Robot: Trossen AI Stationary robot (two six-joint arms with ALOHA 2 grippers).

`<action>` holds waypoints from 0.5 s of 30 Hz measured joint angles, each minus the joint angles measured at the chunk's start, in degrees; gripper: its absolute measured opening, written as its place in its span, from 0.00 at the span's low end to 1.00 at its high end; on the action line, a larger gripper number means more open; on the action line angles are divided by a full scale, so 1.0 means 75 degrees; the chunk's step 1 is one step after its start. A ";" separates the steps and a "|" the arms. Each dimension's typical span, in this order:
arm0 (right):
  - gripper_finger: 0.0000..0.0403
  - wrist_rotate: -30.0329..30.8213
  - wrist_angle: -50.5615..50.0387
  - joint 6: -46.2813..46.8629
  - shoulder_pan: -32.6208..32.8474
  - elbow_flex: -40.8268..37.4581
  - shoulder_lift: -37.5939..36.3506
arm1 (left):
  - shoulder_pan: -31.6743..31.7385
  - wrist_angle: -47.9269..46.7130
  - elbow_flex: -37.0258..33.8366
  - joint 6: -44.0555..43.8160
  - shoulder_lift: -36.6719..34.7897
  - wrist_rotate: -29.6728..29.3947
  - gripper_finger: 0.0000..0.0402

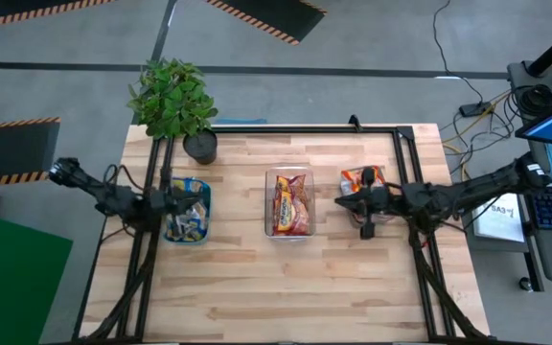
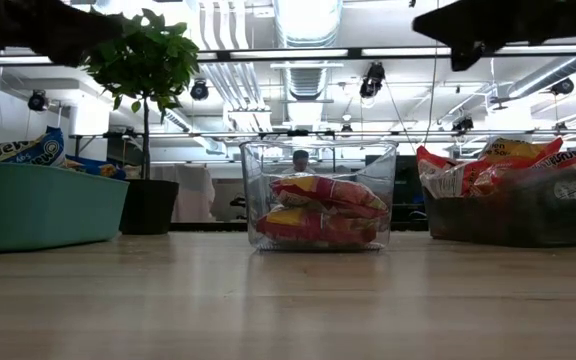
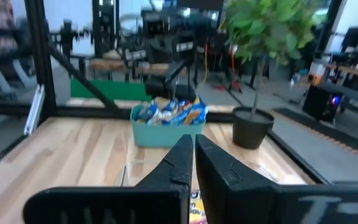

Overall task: Sort Maruchan noodles
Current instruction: Return to Home Position

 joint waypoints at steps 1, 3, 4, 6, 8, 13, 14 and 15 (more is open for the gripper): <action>0.02 -0.0002 0.0104 -0.0009 0.0000 -0.0149 -0.0193 | 0.0000 -0.0163 -0.0059 -0.0009 -0.0257 -0.0003 0.00; 0.02 -0.0026 0.0187 -0.0043 0.0000 -0.0436 -0.0580 | 0.0000 -0.0359 -0.0144 -0.0058 -0.0745 0.0000 0.00; 0.02 -0.0029 0.0272 -0.0063 -0.0012 -0.0577 -0.0750 | 0.0000 -0.0453 -0.0187 -0.0087 -0.0979 -0.0002 0.00; 0.02 -0.0029 0.0504 -0.0127 -0.0029 -0.0876 -0.1104 | 0.0000 -0.0577 -0.0290 -0.0132 -0.1410 0.0000 0.00; 0.02 -0.0034 0.0716 -0.0257 -0.0062 -0.1119 -0.1442 | 0.0000 -0.0715 -0.0413 -0.0145 -0.1813 0.0000 0.00; 0.02 -0.0046 0.0820 -0.0330 -0.0076 -0.1583 -0.2276 | 0.0011 -0.0853 -0.0473 -0.0141 -0.1839 -0.0125 0.00; 0.02 -0.0055 0.0816 -0.0342 -0.0079 -0.1670 -0.2451 | 0.0012 -0.0926 -0.0470 -0.0180 -0.1844 -0.0128 0.00; 0.02 -0.0077 0.0817 -0.0360 -0.0079 -0.1768 -0.2610 | 0.0012 -0.0986 -0.0473 -0.0212 -0.1845 -0.0132 0.00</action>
